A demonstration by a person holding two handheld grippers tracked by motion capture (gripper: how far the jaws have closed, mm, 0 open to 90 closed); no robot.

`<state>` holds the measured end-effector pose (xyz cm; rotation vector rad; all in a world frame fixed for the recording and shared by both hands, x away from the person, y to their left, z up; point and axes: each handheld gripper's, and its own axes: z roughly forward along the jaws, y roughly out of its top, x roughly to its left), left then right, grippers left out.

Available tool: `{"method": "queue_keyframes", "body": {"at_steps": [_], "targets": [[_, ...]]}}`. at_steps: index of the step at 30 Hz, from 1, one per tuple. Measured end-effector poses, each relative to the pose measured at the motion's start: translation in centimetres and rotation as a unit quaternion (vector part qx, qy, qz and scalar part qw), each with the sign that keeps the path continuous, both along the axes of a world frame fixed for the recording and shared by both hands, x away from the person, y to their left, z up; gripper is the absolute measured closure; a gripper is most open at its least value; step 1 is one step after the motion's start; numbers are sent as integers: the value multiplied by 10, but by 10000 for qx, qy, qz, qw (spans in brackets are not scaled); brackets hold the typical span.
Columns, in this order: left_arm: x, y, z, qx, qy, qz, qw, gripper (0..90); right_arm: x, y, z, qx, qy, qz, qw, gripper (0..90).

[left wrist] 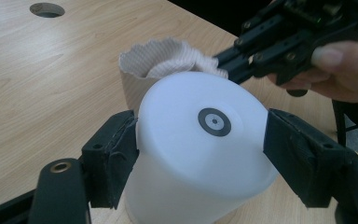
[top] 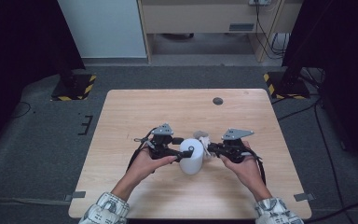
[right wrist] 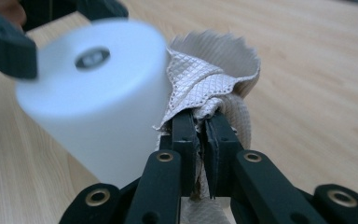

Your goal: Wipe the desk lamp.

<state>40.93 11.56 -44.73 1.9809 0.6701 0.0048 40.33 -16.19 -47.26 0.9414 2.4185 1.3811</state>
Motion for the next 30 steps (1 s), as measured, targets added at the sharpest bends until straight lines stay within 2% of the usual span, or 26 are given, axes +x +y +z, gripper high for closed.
{"method": "queue_keyframes", "body": {"at_steps": [3, 5, 10, 15, 19, 26, 30], "targets": [[0, 0, 0, -10, 14, -24, 10000, 254, -1, 0, -3, -57, 86, 12, 9999, 842], [0, 1, 0, 2, 12, -64, 10000, 255, -2, -2, 0, 27, 68, 13, 10000, 842], [-1, -1, 0, -11, 48, -148, 9999, 256, -7, -6, 15, 229, -118, 101, 9996, 841], [-3, -8, -1, -48, 69, -283, 9996, 255, -10, -9, 24, 314, -253, 133, 9991, 840], [-4, -10, -1, -59, 64, -286, 9996, 254, -6, -8, 19, 311, -192, 142, 9992, 841], [-4, -9, -2, -94, 72, -289, 9995, 254, 0, -2, 0, -112, 115, 154, 9998, 840], [-4, -9, -2, -97, 73, -276, 9995, 254, -2, -5, 5, 35, 40, 139, 9999, 841]]}}
